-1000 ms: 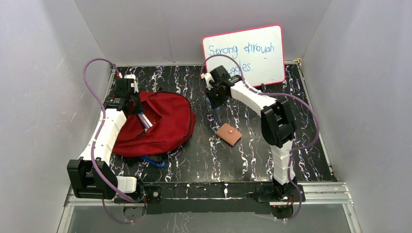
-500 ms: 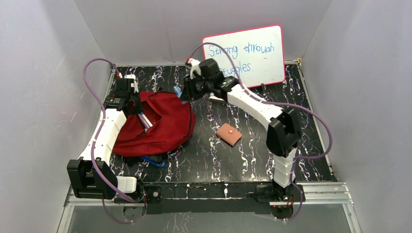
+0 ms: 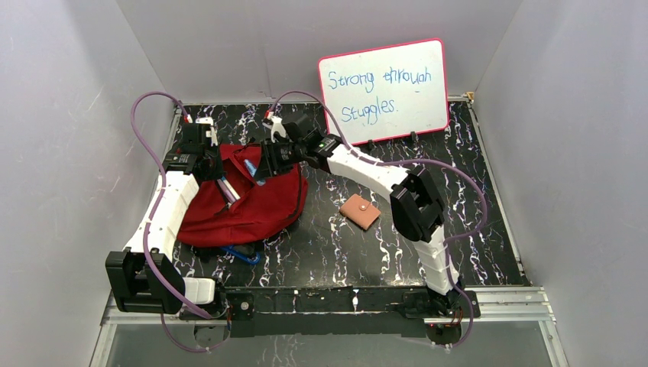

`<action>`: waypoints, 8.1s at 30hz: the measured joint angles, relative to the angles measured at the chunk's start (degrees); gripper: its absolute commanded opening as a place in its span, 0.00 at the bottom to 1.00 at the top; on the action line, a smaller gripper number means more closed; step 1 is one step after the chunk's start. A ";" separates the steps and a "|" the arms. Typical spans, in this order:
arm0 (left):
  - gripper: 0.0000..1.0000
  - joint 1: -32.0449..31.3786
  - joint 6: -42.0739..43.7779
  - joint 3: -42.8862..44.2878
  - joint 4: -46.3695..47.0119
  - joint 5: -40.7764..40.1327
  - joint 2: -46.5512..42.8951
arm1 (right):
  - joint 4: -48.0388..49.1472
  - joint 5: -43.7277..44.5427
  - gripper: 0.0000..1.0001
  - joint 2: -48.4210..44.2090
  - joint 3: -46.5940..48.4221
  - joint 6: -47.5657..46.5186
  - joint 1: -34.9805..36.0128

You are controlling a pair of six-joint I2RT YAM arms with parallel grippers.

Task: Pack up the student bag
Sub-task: Place the personal item in the student bag, then adjust the student bag at the center of the board, then zip the student bag at the center of the board.

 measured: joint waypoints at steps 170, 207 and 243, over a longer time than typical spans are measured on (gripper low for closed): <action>0.00 -0.28 -0.04 18.71 2.25 17.68 21.68 | 4.28 11.28 0.27 -26.12 -39.21 -3.39 -9.42; 0.38 -11.26 -8.07 4.76 6.91 15.52 3.80 | 2.71 21.44 0.74 -33.64 -37.42 -8.85 -9.42; 0.32 -10.49 -47.82 -10.91 -10.05 -32.79 -41.83 | -17.66 19.21 0.60 16.22 28.89 -45.24 14.64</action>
